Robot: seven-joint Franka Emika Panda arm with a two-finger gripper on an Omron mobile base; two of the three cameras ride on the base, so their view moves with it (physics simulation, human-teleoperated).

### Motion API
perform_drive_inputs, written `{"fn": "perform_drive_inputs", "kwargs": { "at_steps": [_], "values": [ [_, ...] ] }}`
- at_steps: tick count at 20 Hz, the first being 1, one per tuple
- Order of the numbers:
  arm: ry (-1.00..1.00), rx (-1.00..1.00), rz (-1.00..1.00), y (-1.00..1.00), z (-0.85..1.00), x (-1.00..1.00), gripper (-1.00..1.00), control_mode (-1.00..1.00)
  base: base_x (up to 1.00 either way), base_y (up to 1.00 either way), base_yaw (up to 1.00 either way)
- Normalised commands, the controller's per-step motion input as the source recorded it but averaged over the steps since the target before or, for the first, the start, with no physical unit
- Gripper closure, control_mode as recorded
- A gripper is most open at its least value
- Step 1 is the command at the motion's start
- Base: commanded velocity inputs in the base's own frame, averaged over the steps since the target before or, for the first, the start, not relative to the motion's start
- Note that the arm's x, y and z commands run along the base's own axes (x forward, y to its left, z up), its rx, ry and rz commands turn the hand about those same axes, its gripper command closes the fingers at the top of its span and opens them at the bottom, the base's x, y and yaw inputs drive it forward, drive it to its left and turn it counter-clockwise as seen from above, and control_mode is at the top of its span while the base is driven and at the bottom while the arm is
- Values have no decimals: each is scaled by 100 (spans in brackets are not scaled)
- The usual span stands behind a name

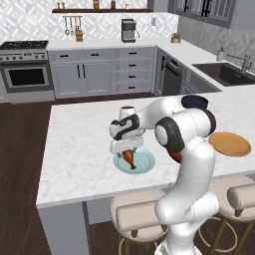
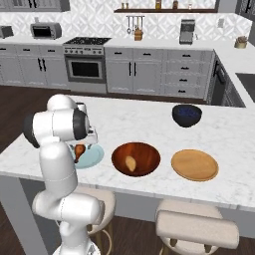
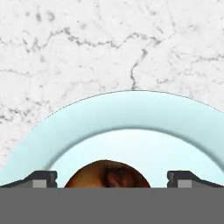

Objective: Pick the chicken drumstick and potato from their plates and place them in the bowl. Then put the bowl in the fridge.

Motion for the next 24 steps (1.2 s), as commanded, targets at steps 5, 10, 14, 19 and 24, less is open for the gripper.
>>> {"fn": "perform_drive_inputs", "kwargs": {
  "at_steps": [5, 10, 14, 19, 24],
  "values": [
    [-1, 0, 0, 0, -10, -78, 100, -100, 0, 0, 0],
    [0, 0, -1, -1, -1, -57, 100, -100, 0, 0, 0],
    [0, 0, -4, -18, 36, -23, 100, -100, 0, 0, 0],
    [12, -1, -1, -64, 77, -17, 100, -100, 0, 0, 0],
    [14, 0, -1, -97, 73, 0, 100, -100, 0, 0, 0]
  ]
}}
